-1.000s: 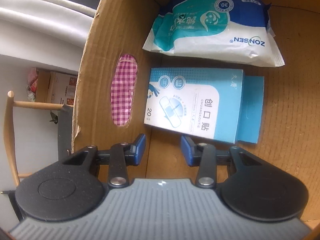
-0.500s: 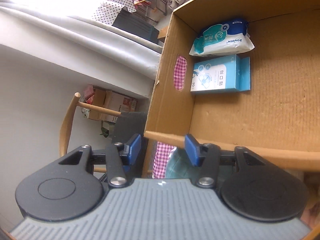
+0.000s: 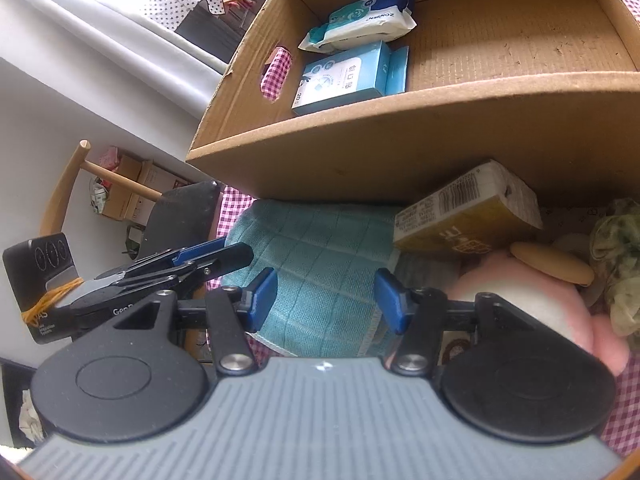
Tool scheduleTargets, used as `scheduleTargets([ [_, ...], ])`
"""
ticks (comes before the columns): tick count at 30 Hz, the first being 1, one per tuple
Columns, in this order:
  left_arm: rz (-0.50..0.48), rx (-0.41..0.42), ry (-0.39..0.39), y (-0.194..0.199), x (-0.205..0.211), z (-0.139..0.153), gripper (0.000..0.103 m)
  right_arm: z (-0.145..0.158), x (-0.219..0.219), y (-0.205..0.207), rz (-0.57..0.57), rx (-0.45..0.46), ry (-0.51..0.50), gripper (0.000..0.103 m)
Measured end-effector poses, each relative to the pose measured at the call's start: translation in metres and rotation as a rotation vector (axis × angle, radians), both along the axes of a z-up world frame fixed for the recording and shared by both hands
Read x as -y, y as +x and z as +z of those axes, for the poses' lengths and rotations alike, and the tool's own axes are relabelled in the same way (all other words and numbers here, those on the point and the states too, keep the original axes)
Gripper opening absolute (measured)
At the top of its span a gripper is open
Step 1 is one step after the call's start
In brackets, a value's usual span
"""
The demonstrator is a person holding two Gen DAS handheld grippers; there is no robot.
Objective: Organize soft objects
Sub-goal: 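Move the right tool out of the box toward the teal towel, then grasp the teal towel with the right tool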
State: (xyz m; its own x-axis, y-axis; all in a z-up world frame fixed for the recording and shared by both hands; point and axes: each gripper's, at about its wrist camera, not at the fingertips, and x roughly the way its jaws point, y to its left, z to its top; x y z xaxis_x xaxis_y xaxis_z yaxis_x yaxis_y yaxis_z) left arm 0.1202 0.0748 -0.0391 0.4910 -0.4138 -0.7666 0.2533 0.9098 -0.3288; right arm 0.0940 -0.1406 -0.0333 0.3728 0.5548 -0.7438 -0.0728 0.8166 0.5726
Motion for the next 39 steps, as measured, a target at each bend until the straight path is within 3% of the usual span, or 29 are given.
scheduleTargets([
  [2,-0.011,-0.020,0.006,0.005,0.004,-0.004,0.032,0.001,0.000,-0.001,-0.004,0.012,-0.008,0.053],
  [5,-0.029,-0.030,0.022,0.007,0.009,-0.007,0.014,0.000,0.000,-0.001,-0.008,0.022,-0.012,0.053],
  [8,-0.030,-0.010,0.014,0.004,0.008,-0.007,0.009,0.001,0.000,-0.003,-0.008,0.028,-0.023,0.053],
  [15,0.013,0.017,-0.002,-0.009,-0.018,0.004,0.008,0.003,-0.013,-0.005,0.029,0.042,-0.085,0.057],
  [27,0.062,-0.056,-0.106,-0.007,-0.044,-0.014,0.012,-0.022,-0.054,0.025,0.100,0.016,-0.106,0.061],
  [30,0.066,-0.058,-0.108,-0.007,-0.042,-0.016,0.012,-0.029,-0.057,0.027,0.096,0.008,-0.077,0.049],
  [32,0.059,-0.050,-0.111,-0.009,-0.042,-0.015,0.010,-0.029,-0.057,0.025,0.094,0.016,-0.051,0.026],
  [34,0.055,-0.044,-0.128,-0.012,-0.042,-0.011,0.010,-0.027,-0.057,0.021,0.093,0.022,-0.016,0.016],
  [39,0.073,-0.034,-0.226,-0.020,-0.053,0.012,0.009,-0.009,-0.052,0.010,0.100,0.061,0.070,0.010],
])
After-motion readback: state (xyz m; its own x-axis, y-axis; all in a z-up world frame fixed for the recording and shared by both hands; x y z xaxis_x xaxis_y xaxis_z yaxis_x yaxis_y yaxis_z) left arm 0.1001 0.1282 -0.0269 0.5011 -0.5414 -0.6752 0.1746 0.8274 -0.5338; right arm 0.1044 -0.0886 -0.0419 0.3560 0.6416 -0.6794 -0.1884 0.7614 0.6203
